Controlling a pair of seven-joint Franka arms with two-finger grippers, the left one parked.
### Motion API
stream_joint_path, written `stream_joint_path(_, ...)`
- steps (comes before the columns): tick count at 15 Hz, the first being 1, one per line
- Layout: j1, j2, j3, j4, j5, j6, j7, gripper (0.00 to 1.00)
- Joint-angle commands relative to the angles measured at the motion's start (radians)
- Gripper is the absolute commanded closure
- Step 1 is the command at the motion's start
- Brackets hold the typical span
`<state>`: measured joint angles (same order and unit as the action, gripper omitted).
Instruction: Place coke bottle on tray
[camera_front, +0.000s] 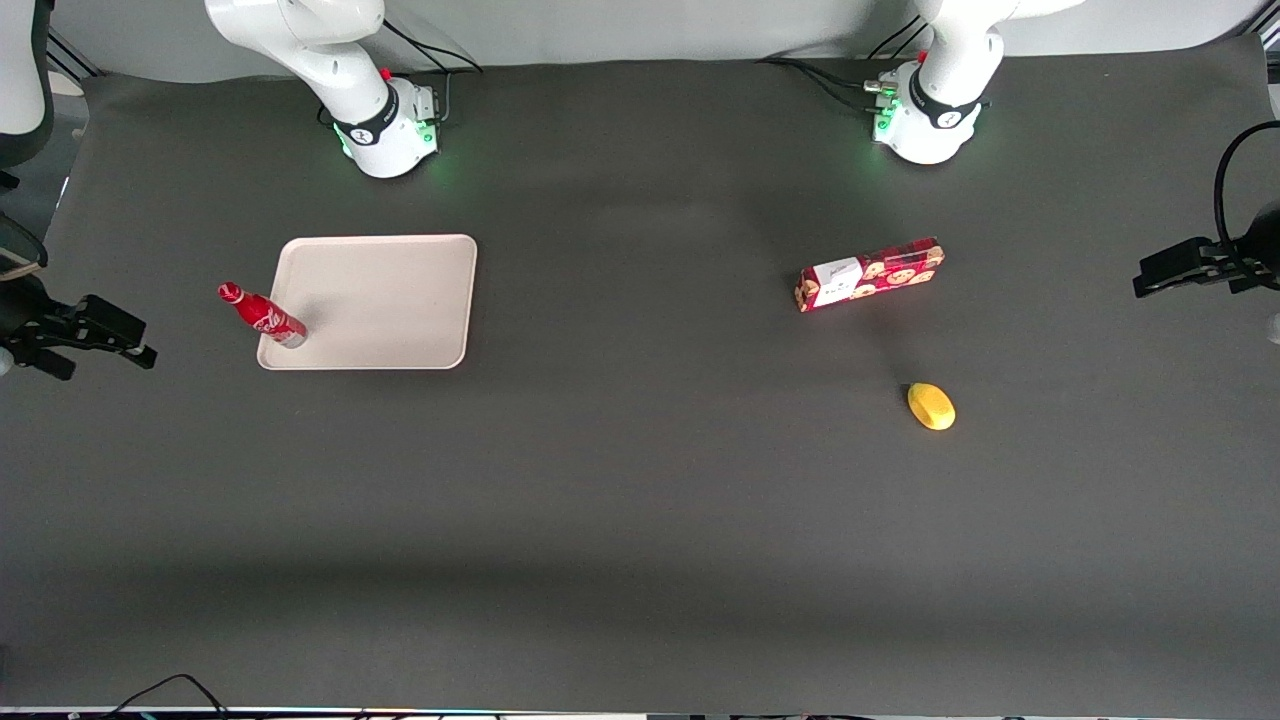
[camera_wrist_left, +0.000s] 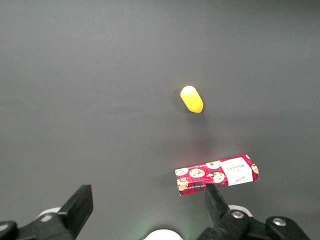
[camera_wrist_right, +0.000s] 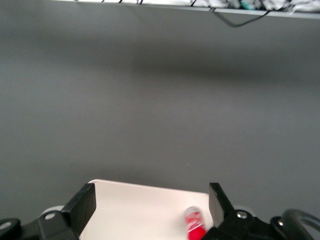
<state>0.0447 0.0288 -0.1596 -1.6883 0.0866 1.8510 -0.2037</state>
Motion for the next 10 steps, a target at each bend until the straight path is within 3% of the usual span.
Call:
stream_joint_path(1,-0.009,-0.050,0.018,-0.019,0.042,-0.097,0.029,0.00)
stream_joint_path(4,-0.012,-0.035,0.020,-0.013,0.025,-0.090,0.030,0.00)
stream_joint_path(6,-0.011,-0.030,0.020,-0.010,-0.030,-0.082,0.029,0.00)
stream_joint_path(10,-0.012,-0.029,0.018,-0.010,-0.042,-0.073,0.032,0.00)
